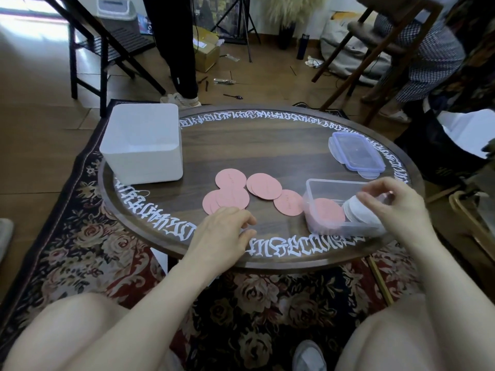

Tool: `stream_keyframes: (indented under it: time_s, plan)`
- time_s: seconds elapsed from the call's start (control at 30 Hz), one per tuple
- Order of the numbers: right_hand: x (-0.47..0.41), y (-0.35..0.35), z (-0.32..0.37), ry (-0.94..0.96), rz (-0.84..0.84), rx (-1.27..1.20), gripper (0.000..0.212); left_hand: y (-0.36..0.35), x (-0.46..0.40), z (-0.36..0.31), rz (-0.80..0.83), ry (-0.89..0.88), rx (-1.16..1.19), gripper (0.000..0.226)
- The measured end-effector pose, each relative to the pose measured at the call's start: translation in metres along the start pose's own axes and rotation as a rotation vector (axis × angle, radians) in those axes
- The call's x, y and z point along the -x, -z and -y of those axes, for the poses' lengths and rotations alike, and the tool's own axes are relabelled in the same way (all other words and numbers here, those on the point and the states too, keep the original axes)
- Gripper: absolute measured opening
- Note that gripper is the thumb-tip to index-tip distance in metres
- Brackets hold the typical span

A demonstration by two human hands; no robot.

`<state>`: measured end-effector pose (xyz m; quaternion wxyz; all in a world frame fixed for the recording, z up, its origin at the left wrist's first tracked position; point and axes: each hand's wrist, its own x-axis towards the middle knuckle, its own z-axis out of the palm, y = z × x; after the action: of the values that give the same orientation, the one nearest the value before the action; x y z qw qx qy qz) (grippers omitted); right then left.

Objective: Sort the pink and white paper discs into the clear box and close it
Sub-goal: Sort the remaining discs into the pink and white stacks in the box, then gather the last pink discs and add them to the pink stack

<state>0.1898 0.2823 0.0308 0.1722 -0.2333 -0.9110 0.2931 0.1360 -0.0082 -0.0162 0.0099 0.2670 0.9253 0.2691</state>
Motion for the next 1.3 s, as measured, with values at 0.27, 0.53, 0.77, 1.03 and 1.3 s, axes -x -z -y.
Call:
stream_keyframes:
  time_s: [0.27,0.53,0.77,1.03,1.3]
  plan:
    - [0.026,-0.015,0.021,0.303,0.423,0.163,0.028,0.000,0.000,-0.001,0.015,0.000,-0.015,0.023]
    - [0.013,-0.025,0.020,0.256,0.321,0.252,0.024,0.000,-0.001,-0.003,0.024,-0.006,-0.026,0.026]
    - [0.005,-0.033,0.020,0.243,0.243,0.271,0.026,-0.001,0.001,-0.006,0.029,-0.005,-0.033,0.026]
    - [0.030,-0.084,0.042,0.394,0.441,0.222,0.037,0.019,-0.029,0.008,0.184,0.228,-0.279,0.056]
    - [0.009,-0.125,0.056,0.457,0.350,0.231,0.055,0.013,-0.065,0.048,0.278,0.191,-0.302,0.070]
